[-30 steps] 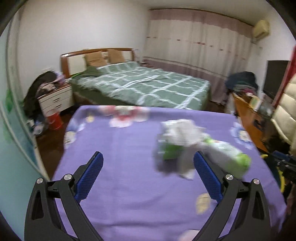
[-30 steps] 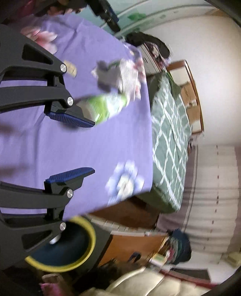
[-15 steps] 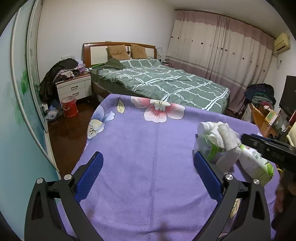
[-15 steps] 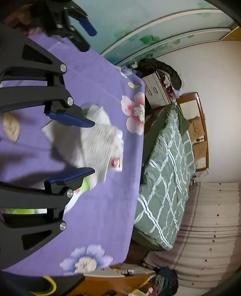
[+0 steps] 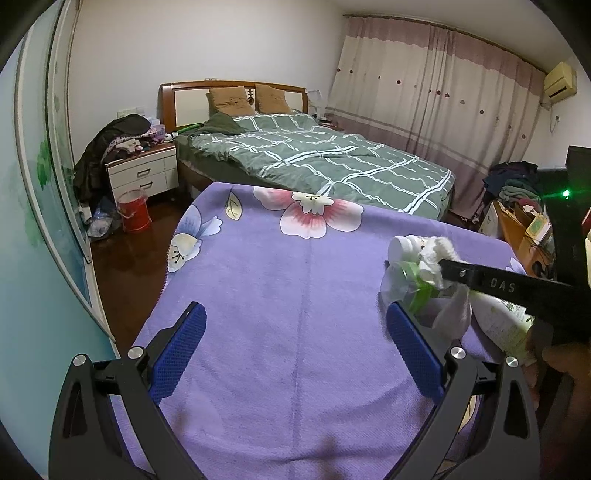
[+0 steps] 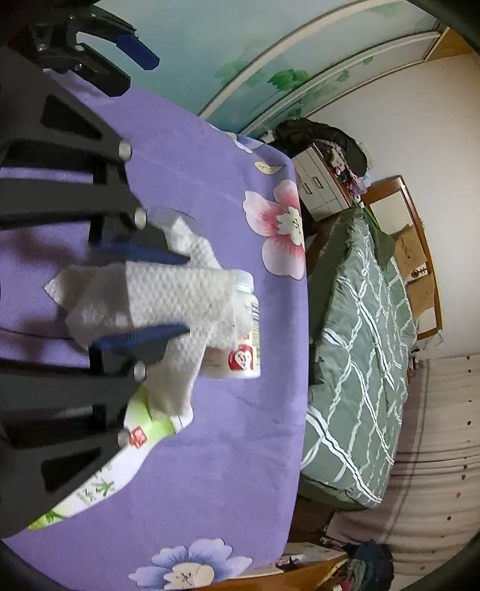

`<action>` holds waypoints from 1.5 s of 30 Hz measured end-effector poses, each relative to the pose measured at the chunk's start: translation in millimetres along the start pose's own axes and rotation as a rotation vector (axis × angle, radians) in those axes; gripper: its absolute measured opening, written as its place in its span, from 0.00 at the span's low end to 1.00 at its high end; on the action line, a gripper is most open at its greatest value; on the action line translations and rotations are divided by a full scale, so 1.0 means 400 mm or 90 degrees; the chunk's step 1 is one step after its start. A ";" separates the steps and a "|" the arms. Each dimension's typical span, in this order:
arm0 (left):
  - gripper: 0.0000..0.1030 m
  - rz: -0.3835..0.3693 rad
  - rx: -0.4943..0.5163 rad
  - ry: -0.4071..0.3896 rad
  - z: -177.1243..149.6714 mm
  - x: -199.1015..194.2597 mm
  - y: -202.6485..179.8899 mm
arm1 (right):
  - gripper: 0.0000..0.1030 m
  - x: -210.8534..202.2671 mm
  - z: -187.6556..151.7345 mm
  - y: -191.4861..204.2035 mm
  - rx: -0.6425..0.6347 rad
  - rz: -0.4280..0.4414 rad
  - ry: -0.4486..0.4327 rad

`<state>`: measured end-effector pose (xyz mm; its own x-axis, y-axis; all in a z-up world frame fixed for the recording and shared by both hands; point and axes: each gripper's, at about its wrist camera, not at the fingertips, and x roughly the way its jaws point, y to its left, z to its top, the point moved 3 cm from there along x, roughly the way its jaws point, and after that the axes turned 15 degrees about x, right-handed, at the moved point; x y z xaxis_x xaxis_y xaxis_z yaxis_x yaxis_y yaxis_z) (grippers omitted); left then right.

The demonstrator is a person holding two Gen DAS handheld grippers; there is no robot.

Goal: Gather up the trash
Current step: 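Carry the white tissue over the yellow bin and open the right tool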

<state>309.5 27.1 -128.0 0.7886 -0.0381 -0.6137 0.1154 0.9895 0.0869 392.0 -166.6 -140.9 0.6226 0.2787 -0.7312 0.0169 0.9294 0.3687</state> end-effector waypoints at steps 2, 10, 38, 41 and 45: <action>0.94 -0.001 0.000 0.001 -0.002 -0.001 -0.002 | 0.10 -0.016 0.005 -0.003 0.006 0.007 -0.008; 0.94 -0.002 0.003 0.003 -0.003 0.004 -0.010 | 0.09 -0.150 0.040 -0.002 0.010 0.044 -0.074; 0.94 -0.070 0.073 0.032 0.000 0.012 -0.149 | 0.11 -0.549 -0.120 -0.718 0.258 -0.326 -0.264; 0.94 -0.074 0.084 0.025 0.012 -0.003 -0.185 | 0.11 -0.561 -0.149 -0.799 0.286 -0.358 -0.259; 0.94 -0.077 0.091 0.029 0.018 -0.008 -0.223 | 0.14 -0.550 -0.167 -0.874 0.304 -0.393 -0.243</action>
<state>300.9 -61.9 -128.3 0.7360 -0.1466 -0.6610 0.2950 0.9482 0.1181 196.9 -536.5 -147.3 0.6125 -0.4213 -0.6688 0.7111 0.6632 0.2336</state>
